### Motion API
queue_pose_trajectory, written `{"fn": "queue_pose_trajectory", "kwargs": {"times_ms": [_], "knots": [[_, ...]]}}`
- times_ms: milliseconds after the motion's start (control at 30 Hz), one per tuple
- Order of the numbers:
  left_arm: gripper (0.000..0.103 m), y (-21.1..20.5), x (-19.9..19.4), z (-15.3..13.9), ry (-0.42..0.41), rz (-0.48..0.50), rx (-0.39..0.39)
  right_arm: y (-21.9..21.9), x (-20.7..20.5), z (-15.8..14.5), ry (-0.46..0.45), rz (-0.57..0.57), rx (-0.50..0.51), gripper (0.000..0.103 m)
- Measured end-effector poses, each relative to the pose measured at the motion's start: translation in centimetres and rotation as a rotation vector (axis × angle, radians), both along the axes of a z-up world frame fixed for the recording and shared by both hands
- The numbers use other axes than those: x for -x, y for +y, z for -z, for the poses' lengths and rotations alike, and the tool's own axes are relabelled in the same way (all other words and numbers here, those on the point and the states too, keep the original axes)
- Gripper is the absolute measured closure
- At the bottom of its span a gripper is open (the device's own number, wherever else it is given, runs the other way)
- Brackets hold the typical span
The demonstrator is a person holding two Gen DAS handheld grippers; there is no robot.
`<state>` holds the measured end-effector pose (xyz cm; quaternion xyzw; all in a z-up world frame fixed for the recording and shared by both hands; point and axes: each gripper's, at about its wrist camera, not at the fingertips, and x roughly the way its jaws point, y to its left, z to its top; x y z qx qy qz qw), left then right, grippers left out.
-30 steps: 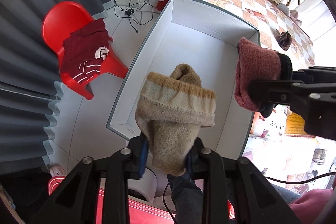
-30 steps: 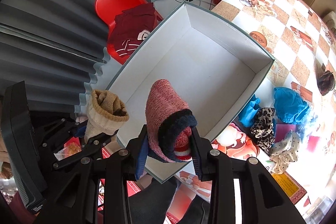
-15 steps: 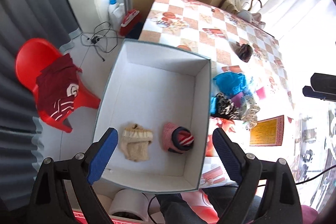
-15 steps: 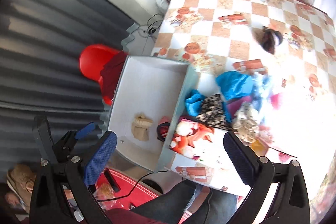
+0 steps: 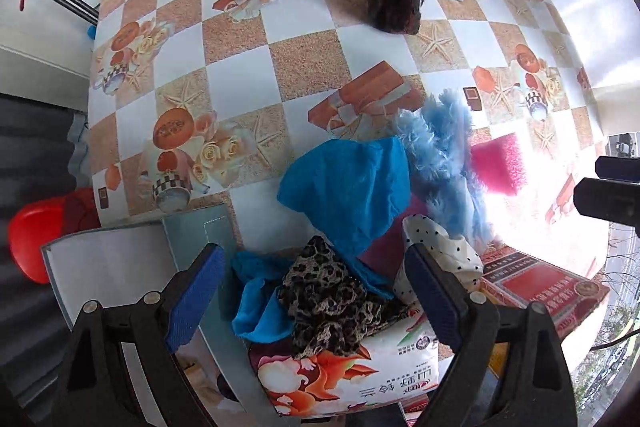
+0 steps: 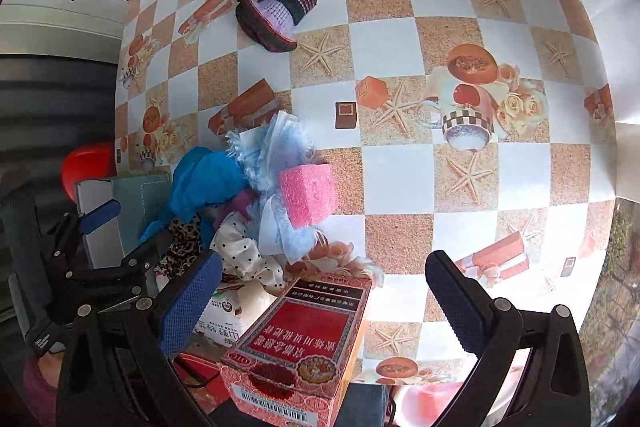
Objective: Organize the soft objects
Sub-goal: 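Grasp the blue cloth with the left tool while the right grasps the pink sponge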
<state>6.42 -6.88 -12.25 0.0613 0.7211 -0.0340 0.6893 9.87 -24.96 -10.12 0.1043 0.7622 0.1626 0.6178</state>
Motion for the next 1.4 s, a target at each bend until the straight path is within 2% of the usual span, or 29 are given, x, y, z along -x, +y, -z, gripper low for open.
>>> {"fn": "queue_pose_trajectory", "kwargs": {"times_ms": [133,200,267,300,333,367,400,467,533,600,733,900,967,1000,1033,1067,1100,1200,1400], "knots": [[0.010,0.1,-1.9,4.3,0.101,-0.048,-0.034,2.6,-1.4,5.1,0.067,-0.084,-0.040,0.001],[0.010,0.5,-2.5,5.8,0.138,-0.085,-0.039,2.5,-1.4,7.0,0.086,-0.101,-0.019,0.001],[0.011,0.5,-3.0,6.3,0.134,-0.083,-0.094,0.4,-1.5,8.0,0.065,-0.082,0.073,0.001],[0.013,0.3,-3.2,6.4,0.131,-0.072,-0.083,-1.4,-1.7,8.2,0.038,-0.056,0.144,0.001],[0.024,0.1,-3.4,6.4,0.137,-0.072,-0.040,-3.6,-2.0,8.3,0.014,-0.025,0.215,0.001],[0.027,0.1,-3.5,6.6,0.151,-0.080,-0.016,-5.9,-2.1,8.4,0.003,0.008,0.275,0.001],[0.027,0.1,-3.6,6.7,0.154,-0.090,-0.023,-8.1,-2.0,8.4,0.005,0.048,0.295,0.001],[0.027,0.3,-3.8,6.6,0.129,-0.109,-0.046,-11.2,-1.6,8.3,0.028,0.129,0.220,0.001],[0.027,0.8,-3.9,6.6,0.125,-0.135,-0.047,-12.1,-1.0,8.2,0.037,0.156,0.130,0.001],[0.026,1.0,-4.0,6.6,0.126,-0.130,-0.053,-11.3,-0.8,8.2,0.011,0.125,0.088,0.001],[0.024,0.4,-5.2,6.9,0.109,-0.110,-0.097,-6.9,-0.8,8.9,-0.050,-0.023,0.061,0.001],[0.024,-0.3,-6.9,9.0,0.131,-0.158,-0.108,-2.4,-0.4,10.1,-0.106,-0.146,0.125,0.000],[0.025,-0.2,-7.1,8.9,0.107,-0.178,-0.080,-1.4,0.0,10.1,-0.140,-0.193,0.177,0.000],[0.037,-0.2,-7.1,8.8,0.093,-0.181,-0.072,-1.2,0.3,10.1,-0.142,-0.202,0.190,0.000],[0.063,-0.2,-7.1,8.5,0.084,-0.180,-0.071,-1.3,0.4,10.0,-0.140,-0.196,0.197,0.007],[0.075,-0.2,-7.0,8.3,0.080,-0.177,-0.077,-1.2,0.4,9.7,-0.150,-0.188,0.207,0.025],[0.078,-0.2,-7.1,7.8,0.069,-0.179,-0.082,-1.1,0.5,9.1,-0.171,-0.185,0.215,0.032],[0.079,-0.2,-6.9,5.5,-0.012,-0.182,-0.064,-2.0,0.3,7.8,-0.160,-0.145,0.139,0.032],[0.079,-1.2,-5.1,0.2,-0.124,-0.117,-0.074,-5.1,0.9,4.6,-0.176,-0.060,0.059,0.032]]}}
